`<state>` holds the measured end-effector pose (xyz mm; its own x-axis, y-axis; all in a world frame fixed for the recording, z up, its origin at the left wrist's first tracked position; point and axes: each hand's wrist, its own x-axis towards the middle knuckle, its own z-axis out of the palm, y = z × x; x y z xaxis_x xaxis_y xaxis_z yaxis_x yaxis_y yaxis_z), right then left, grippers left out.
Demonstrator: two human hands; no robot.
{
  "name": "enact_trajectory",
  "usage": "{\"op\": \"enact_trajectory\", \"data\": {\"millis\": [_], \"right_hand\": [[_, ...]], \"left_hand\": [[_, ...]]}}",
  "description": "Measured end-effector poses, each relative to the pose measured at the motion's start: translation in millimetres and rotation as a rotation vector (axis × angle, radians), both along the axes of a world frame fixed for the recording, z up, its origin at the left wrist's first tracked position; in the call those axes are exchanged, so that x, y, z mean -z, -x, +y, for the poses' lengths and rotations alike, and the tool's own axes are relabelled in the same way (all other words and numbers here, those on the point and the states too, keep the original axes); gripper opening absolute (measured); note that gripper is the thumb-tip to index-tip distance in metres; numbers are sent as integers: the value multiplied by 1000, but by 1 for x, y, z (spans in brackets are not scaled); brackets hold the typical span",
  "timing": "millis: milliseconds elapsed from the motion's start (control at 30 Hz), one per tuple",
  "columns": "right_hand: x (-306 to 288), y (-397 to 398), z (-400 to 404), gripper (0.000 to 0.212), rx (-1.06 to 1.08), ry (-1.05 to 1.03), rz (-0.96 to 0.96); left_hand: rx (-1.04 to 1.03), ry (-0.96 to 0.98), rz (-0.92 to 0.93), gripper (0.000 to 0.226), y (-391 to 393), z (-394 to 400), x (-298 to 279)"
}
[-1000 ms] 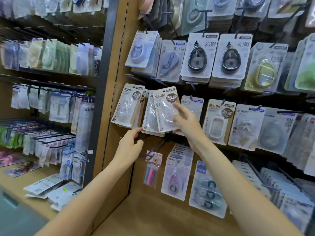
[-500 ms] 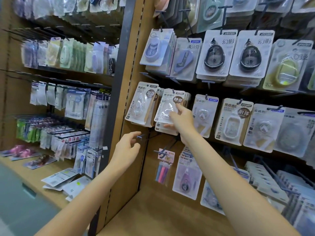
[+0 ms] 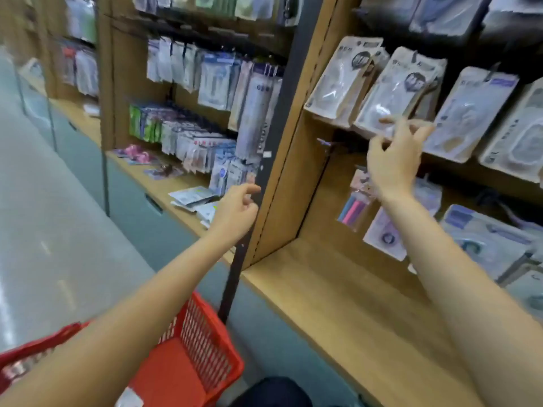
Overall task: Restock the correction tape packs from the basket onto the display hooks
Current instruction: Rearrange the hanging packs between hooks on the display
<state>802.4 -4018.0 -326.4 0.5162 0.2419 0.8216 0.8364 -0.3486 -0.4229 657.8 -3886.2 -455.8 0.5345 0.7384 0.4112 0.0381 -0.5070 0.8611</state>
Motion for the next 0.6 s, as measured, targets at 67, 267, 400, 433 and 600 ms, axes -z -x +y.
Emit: {"op": "enact_trajectory", "data": {"millis": [67, 267, 400, 433, 600], "right_hand": [[24, 25, 8, 25, -178, 32, -158], [222, 66, 86, 25, -539, 659, 21], [366, 67, 130, 27, -706, 1272, 238], [399, 69, 139, 28, -767, 1404, 262], [536, 119, 176, 52, -967, 1823, 470]], "left_hand": [[-42, 68, 14, 36, 16, 7, 29], [-284, 365, 289, 35, 105, 49, 227], [-421, 517, 645, 37, 174, 58, 347], [-473, 564, 778, 43, 190, 56, 374], [-560, 757, 1055, 58, 227, 37, 447]]}}
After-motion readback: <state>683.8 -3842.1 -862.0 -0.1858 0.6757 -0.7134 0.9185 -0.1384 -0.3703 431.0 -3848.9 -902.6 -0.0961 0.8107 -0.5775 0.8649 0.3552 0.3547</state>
